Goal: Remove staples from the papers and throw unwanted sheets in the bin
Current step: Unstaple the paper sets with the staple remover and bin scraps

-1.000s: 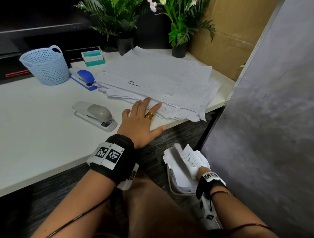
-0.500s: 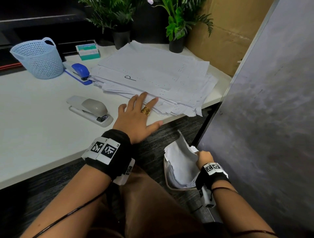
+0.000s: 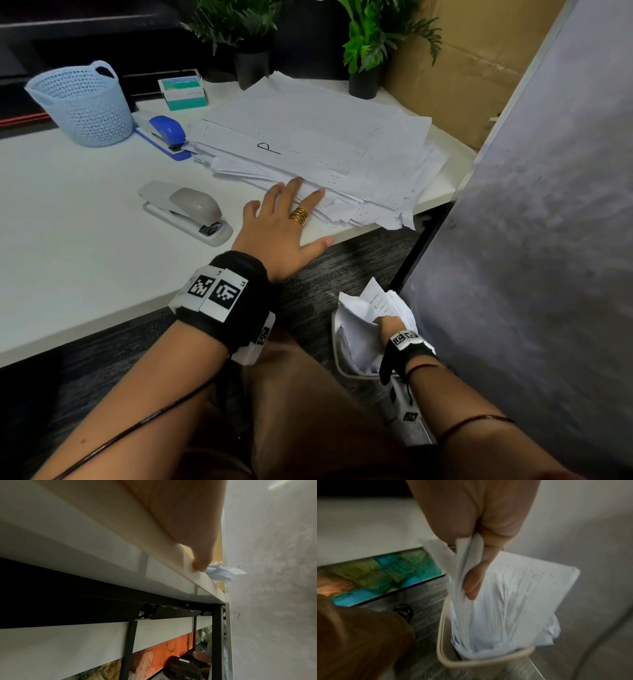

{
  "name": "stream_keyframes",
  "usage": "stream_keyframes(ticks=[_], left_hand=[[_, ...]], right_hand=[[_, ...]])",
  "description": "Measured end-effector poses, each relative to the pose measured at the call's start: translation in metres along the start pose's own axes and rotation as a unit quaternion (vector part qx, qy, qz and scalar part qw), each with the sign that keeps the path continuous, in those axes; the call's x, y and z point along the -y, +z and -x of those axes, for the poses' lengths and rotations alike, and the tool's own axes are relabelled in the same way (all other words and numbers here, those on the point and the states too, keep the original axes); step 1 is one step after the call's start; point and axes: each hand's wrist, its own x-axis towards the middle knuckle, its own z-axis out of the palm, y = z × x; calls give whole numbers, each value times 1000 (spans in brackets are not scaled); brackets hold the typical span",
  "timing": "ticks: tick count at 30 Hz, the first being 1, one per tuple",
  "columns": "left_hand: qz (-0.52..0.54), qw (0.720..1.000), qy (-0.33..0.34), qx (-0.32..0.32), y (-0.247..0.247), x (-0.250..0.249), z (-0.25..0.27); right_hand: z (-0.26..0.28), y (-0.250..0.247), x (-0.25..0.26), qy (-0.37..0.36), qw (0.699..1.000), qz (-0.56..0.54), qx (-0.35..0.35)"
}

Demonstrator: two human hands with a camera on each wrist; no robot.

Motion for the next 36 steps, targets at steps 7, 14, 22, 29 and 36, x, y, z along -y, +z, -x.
stream_keyframes(ticks=[7, 14, 22, 29, 36], left_hand=[[-7, 1000, 0, 5, 1, 1, -2], [0, 1000, -2, 1, -5, 1, -1], [80, 996, -15, -26, -8, -3, 8], [34, 999, -34, -10, -10, -4, 7], [25, 998, -48, 37, -9, -4, 5]], right_hand=[[27, 19, 15, 21, 986, -144, 75], [68, -57, 43, -91, 971, -139, -170], [143, -190, 135, -307, 760, -170, -547], [110, -257, 162, -241, 939, 13, -243], [93, -252, 161, -237, 932, -57, -266]])
